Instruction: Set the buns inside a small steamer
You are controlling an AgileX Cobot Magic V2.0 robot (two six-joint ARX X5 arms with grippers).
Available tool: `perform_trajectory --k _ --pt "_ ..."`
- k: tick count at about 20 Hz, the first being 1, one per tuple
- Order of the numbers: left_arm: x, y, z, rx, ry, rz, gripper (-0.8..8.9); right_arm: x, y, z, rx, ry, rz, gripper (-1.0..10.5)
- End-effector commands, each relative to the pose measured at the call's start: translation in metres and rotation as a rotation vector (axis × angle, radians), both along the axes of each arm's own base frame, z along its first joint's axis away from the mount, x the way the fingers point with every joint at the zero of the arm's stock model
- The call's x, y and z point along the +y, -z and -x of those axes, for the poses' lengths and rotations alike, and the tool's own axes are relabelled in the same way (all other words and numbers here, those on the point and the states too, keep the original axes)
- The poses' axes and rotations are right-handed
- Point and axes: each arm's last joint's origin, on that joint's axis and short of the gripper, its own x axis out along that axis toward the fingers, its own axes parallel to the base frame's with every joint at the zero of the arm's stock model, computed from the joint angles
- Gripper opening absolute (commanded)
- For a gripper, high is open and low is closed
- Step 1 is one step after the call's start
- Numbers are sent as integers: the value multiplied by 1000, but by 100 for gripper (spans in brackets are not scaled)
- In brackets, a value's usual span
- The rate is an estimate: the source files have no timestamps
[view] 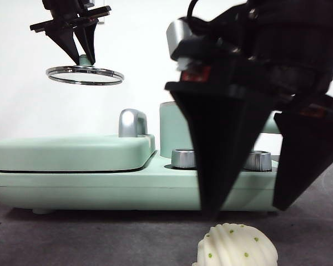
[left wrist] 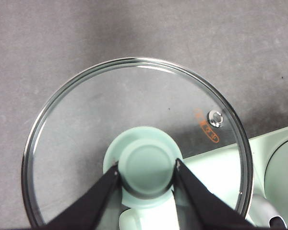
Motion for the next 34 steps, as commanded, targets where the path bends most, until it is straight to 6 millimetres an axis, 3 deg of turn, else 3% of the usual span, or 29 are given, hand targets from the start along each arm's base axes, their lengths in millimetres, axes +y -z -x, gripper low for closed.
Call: perform_trajectory --k 1,5,8,11,16,19,22,25,28,31,34 --pt "-1 -15 5 -65 -1 24 7 8 5 -2 8 16 -2 446" --pt "-2 -15 5 -65 0 25 7 14 21 -4 69 5 37 435" --pt "-1 -15 5 -65 0 25 7 17 28 -7 69 5 49 319" --pt "-1 -15 5 -65 0 25 7 19 28 -8 61 6 36 180" --pt "-1 -15 5 -65 0 26 7 22 19 -12 59 8 22 167" --pt "-1 -15 5 -65 0 26 7 25 -10 -21 57 -8 32 167" --pt "-1 -15 5 -65 0 26 7 26 -55 -35 35 -24 25 167" --pt "-2 -15 5 -66 1 26 7 12 -111 -59 -18 -9 -3 167" --pt "-2 -15 5 -66 0 26 7 -9 -153 -92 -84 37 -13 167" --pt "-2 -15 5 -66 1 26 7 -25 -169 -129 -120 99 -15 167" --pt "-2 -15 5 -66 1 26 7 -29 -161 -166 -124 129 1 168"
